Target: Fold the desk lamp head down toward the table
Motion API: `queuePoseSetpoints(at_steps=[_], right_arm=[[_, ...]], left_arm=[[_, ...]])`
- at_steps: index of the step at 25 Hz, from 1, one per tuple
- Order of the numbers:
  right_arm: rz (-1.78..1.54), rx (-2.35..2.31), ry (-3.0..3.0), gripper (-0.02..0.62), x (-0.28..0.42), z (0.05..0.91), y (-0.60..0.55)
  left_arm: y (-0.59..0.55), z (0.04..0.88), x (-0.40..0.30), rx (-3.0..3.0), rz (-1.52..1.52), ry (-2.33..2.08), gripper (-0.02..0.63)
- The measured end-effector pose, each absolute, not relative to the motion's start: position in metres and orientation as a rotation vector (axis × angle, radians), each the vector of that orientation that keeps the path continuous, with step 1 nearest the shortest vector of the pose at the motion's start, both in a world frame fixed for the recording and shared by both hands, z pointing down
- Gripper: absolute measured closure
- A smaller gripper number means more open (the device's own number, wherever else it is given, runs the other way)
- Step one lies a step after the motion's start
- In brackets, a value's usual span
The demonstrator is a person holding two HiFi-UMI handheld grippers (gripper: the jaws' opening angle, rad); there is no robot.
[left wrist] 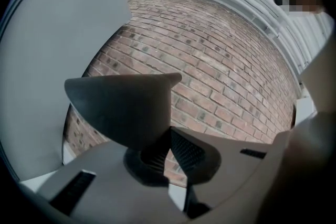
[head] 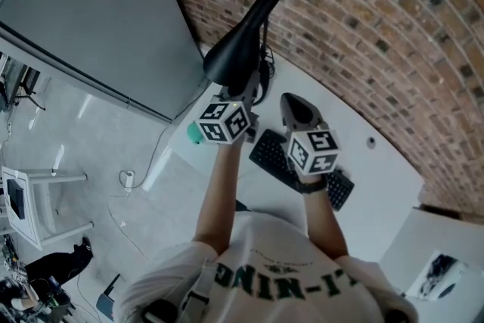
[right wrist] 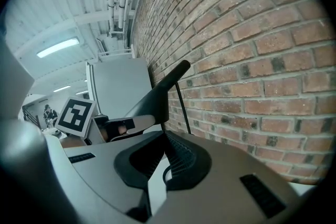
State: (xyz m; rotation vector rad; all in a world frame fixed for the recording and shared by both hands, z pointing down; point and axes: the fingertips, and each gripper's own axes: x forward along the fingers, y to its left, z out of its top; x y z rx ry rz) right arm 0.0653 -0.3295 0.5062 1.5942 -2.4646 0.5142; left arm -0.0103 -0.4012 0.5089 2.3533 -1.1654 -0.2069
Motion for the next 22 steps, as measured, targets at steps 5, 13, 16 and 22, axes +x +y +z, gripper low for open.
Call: queuePoseSetpoints(at_steps=[5, 13, 16, 22], right_arm=[[0.522, 1.595, -2.462, 0.590, 0.065, 0.508, -0.331], [0.524, 1.582, -2.457, 0.590, 0.063, 0.512, -0.333], [0.522, 1.581, -2.451, 0.591, 0.062, 0.513, -0.334], [0.527, 1.583, -2.436, 0.590, 0.064, 0.517, -0.336]], left_arm=[[-0.406, 0.517, -0.005, 2.326, -0.288, -1.119, 0.600], [-0.415, 0.529, 0.004, 2.357, -0.383, -1.058, 0.600], [-0.419, 0.533, 0.007, 2.374, -0.419, -1.034, 0.600], [-0.425, 0.540, 0.013, 2.363, -0.480, -1.001, 0.598]])
